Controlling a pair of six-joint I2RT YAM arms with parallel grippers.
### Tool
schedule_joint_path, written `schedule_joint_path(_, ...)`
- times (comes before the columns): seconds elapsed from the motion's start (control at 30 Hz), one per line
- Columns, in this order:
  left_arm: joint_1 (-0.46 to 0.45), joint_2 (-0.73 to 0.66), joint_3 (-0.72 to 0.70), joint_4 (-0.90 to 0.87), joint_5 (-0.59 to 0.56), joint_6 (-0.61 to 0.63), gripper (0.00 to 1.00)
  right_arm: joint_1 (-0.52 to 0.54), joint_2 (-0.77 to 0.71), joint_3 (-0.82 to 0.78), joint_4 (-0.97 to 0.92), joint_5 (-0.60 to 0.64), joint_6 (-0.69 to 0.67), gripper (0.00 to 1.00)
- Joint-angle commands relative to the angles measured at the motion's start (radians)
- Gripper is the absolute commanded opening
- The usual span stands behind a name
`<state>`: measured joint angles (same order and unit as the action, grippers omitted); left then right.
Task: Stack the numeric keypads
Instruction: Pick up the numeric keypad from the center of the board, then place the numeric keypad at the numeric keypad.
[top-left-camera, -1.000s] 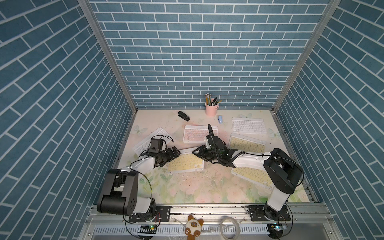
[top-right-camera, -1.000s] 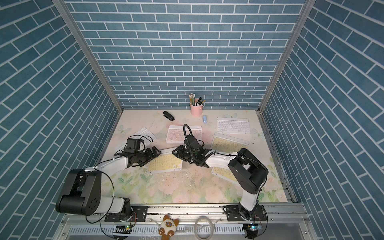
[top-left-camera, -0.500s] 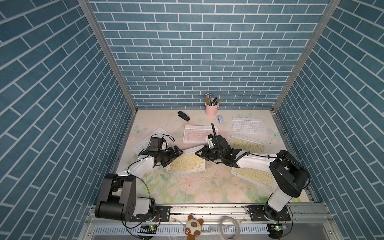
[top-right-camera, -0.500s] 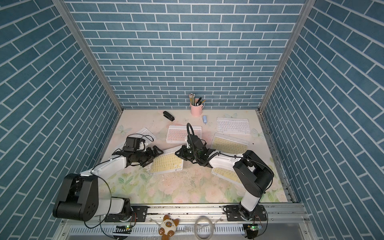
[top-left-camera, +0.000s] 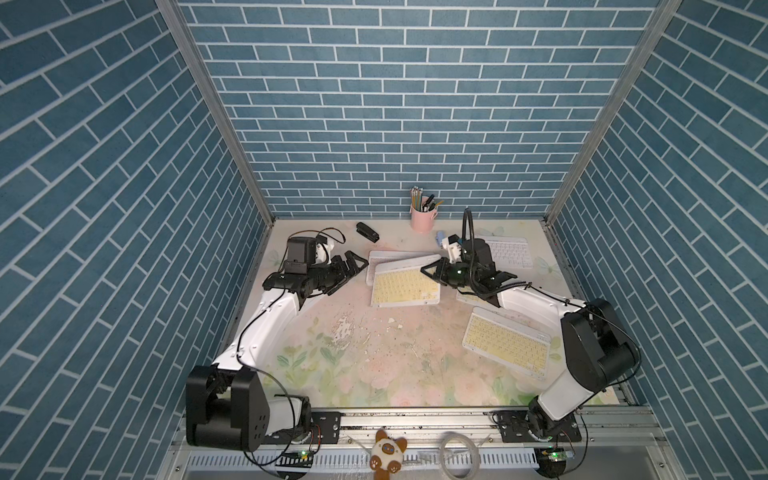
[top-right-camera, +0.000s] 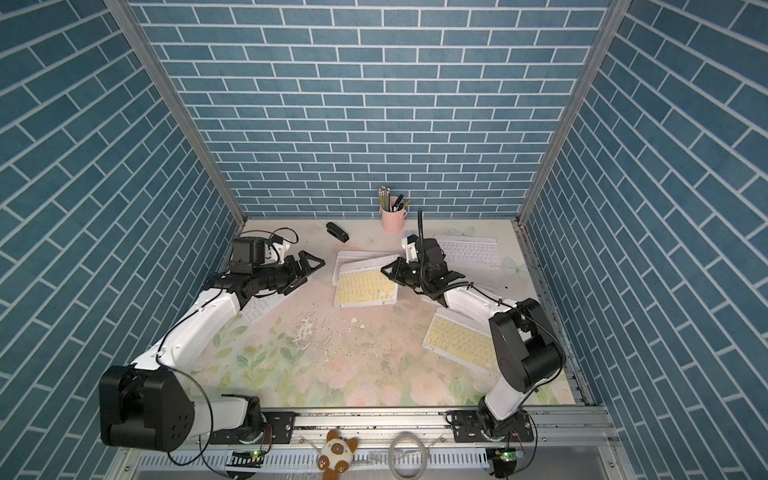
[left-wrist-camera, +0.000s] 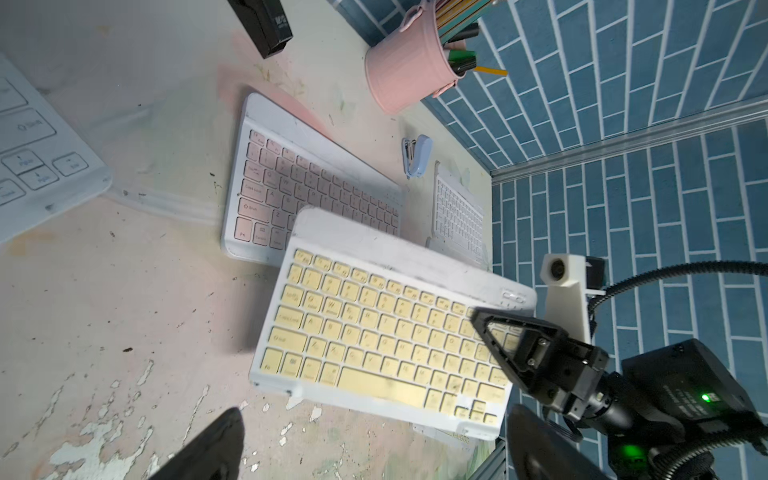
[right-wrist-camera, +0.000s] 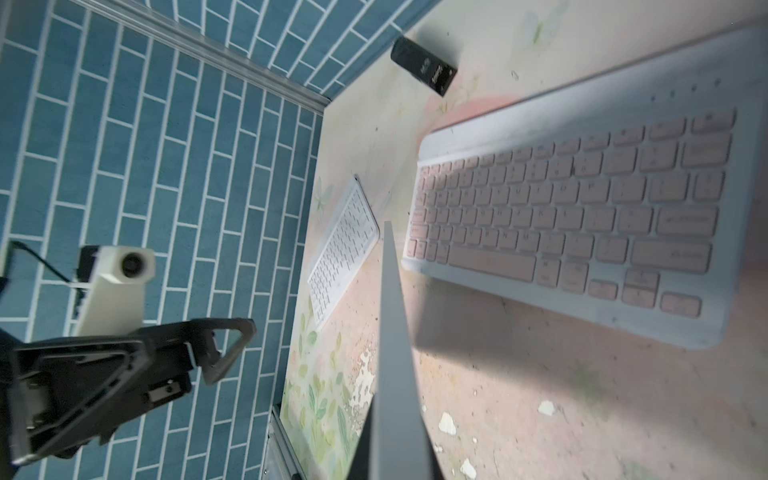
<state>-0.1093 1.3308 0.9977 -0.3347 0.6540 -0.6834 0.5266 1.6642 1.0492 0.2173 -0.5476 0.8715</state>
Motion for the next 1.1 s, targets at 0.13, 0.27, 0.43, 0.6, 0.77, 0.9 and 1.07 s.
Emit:
schedule_joint_path(0.13,0.006,0.086,0.012,0.07,0.02,-0.026,1.0,-0.057,0.124,0.09,0.225,-0.147,0.027,0.0)
schedule_joint_path(0.27,0.006,0.132,0.023,0.112,0.023,-0.041,0.99,-0.09,0.212,0.121,0.325,-0.174,0.079,0.0)
schedule_joint_path(0.43,0.006,0.184,0.044,0.141,0.027,-0.05,1.0,-0.118,0.293,0.171,0.373,-0.215,0.091,0.0)
schedule_joint_path(0.6,0.005,0.215,0.068,0.144,0.024,-0.047,1.0,-0.138,0.351,0.204,0.439,-0.254,0.135,0.0)
schedule_joint_path(0.77,0.005,0.245,0.081,0.157,0.024,-0.048,1.0,-0.146,0.411,0.243,0.475,-0.279,0.167,0.0)
schedule_joint_path(0.9,0.005,0.26,0.085,0.161,0.026,-0.046,1.0,-0.148,0.447,0.264,0.488,-0.294,0.173,0.0)
schedule_joint_path(1.07,0.005,0.274,0.082,0.164,0.027,-0.041,1.0,-0.149,0.491,0.288,0.51,-0.316,0.191,0.0)
